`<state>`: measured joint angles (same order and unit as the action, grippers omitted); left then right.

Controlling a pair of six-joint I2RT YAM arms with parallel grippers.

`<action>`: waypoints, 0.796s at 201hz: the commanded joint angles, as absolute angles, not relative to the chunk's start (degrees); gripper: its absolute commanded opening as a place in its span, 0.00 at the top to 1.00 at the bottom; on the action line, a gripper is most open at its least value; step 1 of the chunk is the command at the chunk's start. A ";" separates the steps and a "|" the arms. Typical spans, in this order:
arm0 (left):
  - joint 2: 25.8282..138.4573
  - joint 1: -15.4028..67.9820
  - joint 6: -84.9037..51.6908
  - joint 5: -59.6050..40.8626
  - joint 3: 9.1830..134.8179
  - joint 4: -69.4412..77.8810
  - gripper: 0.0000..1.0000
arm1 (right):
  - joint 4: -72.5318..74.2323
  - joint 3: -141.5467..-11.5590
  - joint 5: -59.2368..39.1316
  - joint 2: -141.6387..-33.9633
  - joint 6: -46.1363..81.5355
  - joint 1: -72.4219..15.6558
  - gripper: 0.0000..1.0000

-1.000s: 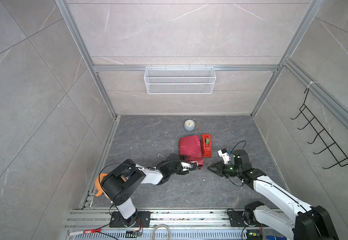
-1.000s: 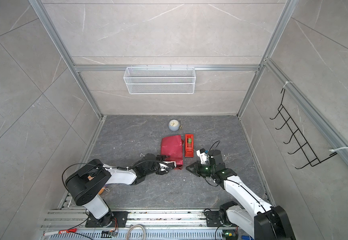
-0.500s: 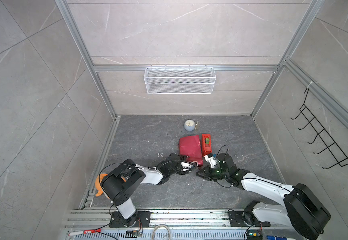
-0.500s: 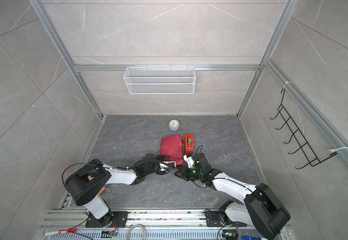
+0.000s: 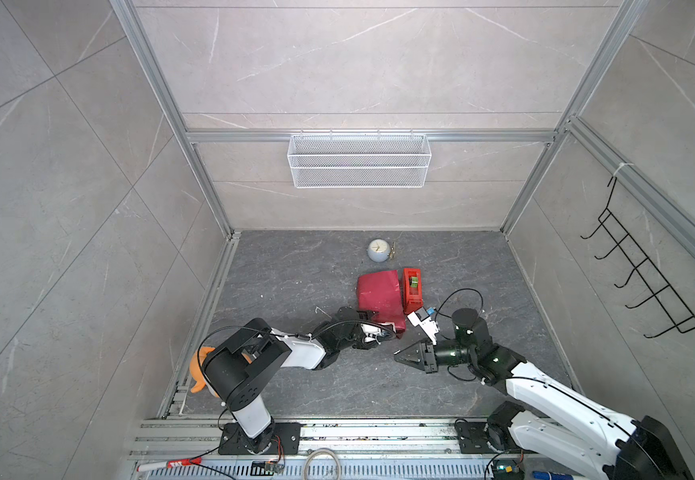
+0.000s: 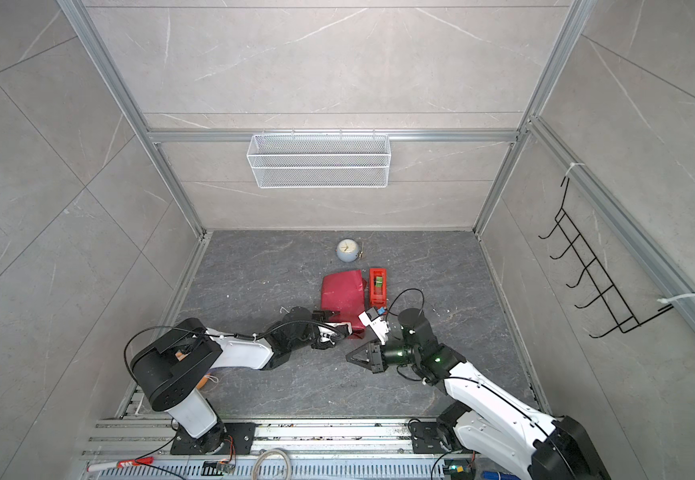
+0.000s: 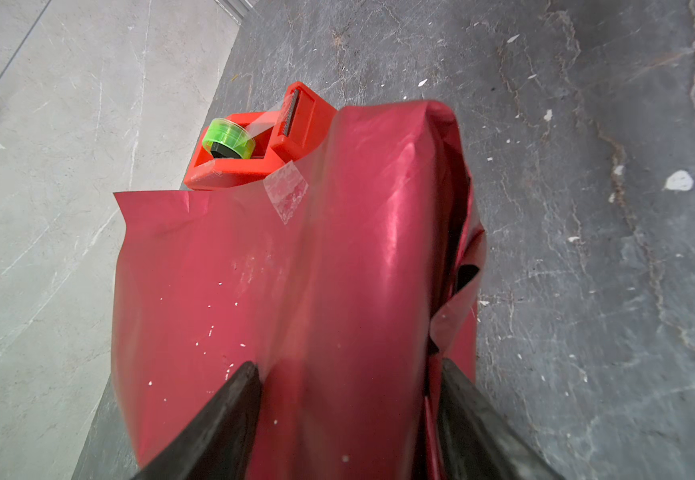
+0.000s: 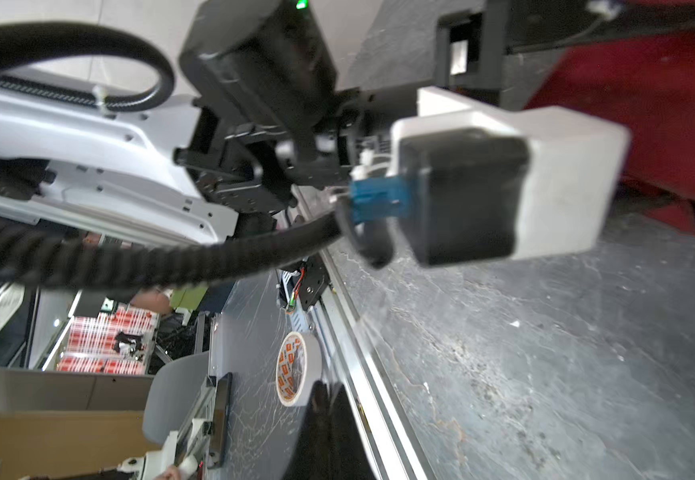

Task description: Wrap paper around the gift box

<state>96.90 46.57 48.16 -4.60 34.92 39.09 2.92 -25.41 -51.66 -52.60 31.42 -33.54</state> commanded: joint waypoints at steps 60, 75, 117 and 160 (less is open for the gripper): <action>99.25 45.61 46.16 -2.51 34.58 34.33 0.33 | -4.68 -24.68 -51.45 -53.08 22.07 -33.79 1.00; 99.23 45.45 45.92 -2.61 34.59 34.38 0.33 | -6.01 -24.38 -48.47 -54.54 21.75 -33.78 1.00; 99.08 45.31 45.57 -2.91 34.56 34.45 0.33 | 0.24 -22.95 -39.65 -57.09 25.00 -33.79 1.00; 98.74 45.19 45.00 -3.21 34.56 34.45 0.33 | 11.22 -23.16 -36.05 -64.35 28.27 -33.76 1.00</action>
